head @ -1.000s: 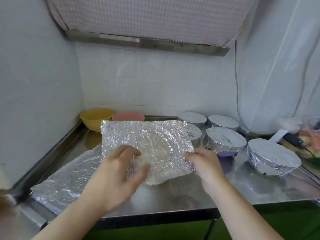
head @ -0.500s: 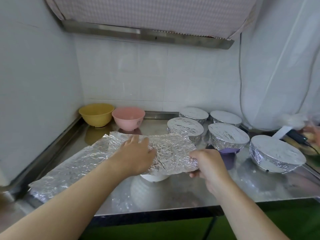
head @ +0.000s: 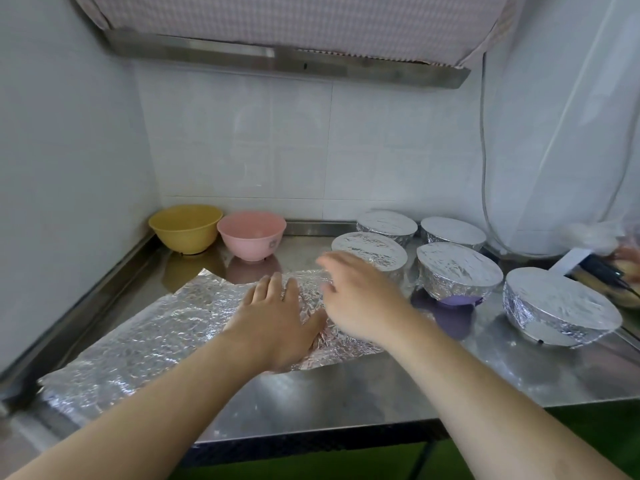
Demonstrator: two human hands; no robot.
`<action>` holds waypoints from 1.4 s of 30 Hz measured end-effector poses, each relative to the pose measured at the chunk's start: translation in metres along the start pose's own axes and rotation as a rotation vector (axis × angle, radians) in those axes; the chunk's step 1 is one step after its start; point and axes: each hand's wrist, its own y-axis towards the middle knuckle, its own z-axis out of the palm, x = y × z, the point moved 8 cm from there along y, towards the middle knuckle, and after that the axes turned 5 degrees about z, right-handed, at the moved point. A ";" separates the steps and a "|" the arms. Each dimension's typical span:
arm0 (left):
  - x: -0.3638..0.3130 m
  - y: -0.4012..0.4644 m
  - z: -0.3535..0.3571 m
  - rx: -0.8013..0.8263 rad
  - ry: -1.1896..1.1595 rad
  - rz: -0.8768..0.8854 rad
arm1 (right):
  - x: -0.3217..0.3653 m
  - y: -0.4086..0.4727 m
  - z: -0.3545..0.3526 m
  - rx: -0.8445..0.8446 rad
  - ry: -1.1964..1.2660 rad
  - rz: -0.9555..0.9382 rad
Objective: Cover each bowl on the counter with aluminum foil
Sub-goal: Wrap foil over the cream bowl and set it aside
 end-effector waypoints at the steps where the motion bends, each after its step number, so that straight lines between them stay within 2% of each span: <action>1: 0.000 0.001 0.001 -0.013 0.006 0.007 | 0.005 0.010 0.014 0.089 -0.013 -0.029; 3: 0.001 0.000 -0.001 -0.062 -0.017 0.011 | 0.007 0.024 0.039 0.220 -0.021 -0.044; 5: 0.000 -0.001 -0.004 -0.095 -0.028 0.026 | 0.004 0.030 0.053 0.259 -0.005 -0.042; 10: 0.001 0.000 -0.002 -0.095 -0.039 0.076 | -0.005 0.035 0.066 0.218 0.022 -0.063; 14: -0.003 0.014 -0.012 -0.188 -0.083 0.133 | -0.007 0.039 0.071 0.195 0.090 -0.054; 18: -0.003 0.021 -0.010 -0.205 -0.052 0.132 | -0.009 0.039 0.069 0.203 0.121 -0.048; 25: -0.003 0.016 -0.013 -0.240 -0.074 0.108 | -0.010 0.035 0.072 0.155 0.092 -0.032; 30: 0.002 0.005 -0.007 -0.200 -0.099 -0.018 | -0.008 0.033 0.068 0.147 0.061 -0.033; 33: 0.004 0.003 -0.008 -0.211 -0.134 -0.030 | -0.009 0.034 0.066 0.155 0.084 -0.010; 37: 0.004 0.006 -0.011 -0.215 -0.065 0.016 | -0.010 0.033 0.062 0.207 0.096 -0.001; 42: 0.005 0.008 -0.006 -0.182 0.044 0.041 | -0.009 0.027 0.063 0.179 0.079 -0.001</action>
